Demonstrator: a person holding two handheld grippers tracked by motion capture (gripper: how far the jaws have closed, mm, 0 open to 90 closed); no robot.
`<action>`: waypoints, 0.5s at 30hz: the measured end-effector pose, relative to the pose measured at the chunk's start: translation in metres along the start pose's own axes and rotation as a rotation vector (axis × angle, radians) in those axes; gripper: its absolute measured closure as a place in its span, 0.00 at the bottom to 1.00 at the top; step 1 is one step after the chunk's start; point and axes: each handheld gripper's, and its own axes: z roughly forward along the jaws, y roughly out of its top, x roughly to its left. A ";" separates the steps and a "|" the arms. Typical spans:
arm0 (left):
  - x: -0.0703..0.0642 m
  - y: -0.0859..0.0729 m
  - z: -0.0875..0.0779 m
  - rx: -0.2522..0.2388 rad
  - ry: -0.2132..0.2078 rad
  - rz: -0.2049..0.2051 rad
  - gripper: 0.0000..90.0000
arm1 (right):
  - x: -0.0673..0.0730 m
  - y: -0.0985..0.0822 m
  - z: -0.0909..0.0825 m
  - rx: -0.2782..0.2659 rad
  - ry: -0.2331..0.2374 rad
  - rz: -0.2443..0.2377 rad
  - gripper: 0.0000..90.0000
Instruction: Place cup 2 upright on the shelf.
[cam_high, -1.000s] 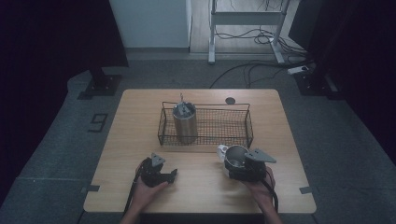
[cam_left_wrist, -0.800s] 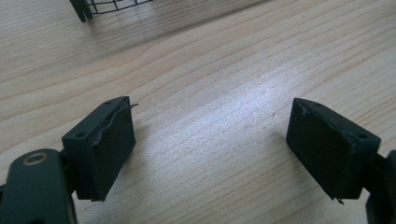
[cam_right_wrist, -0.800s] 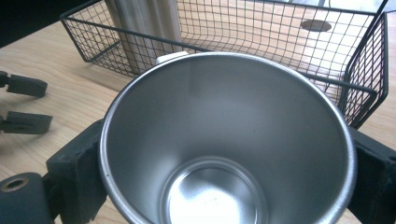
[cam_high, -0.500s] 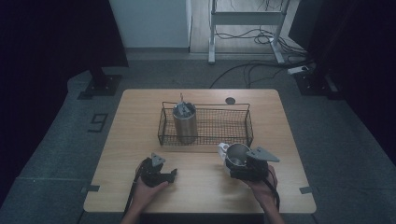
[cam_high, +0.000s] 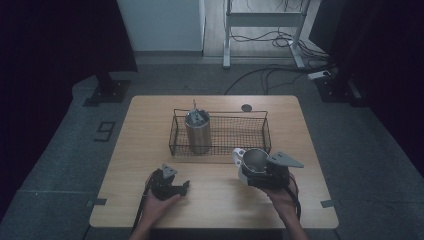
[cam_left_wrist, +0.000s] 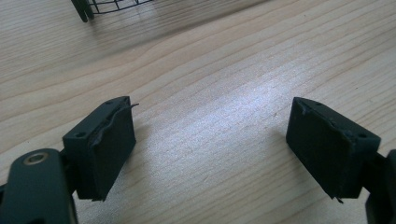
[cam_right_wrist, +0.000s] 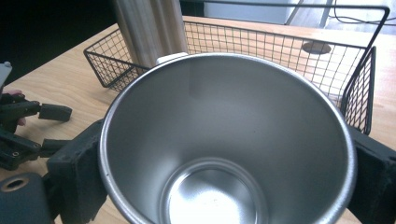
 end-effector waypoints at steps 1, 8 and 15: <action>0.000 0.000 0.000 0.000 0.000 0.000 0.18 | 0.001 0.003 0.000 -0.003 0.002 -0.006 0.07; 0.000 0.000 0.000 0.000 0.000 0.000 0.18 | 0.001 0.012 -0.001 -0.021 0.001 -0.014 0.07; 0.000 0.000 0.000 0.000 0.001 0.000 0.18 | 0.000 0.021 -0.002 -0.042 0.010 -0.015 0.07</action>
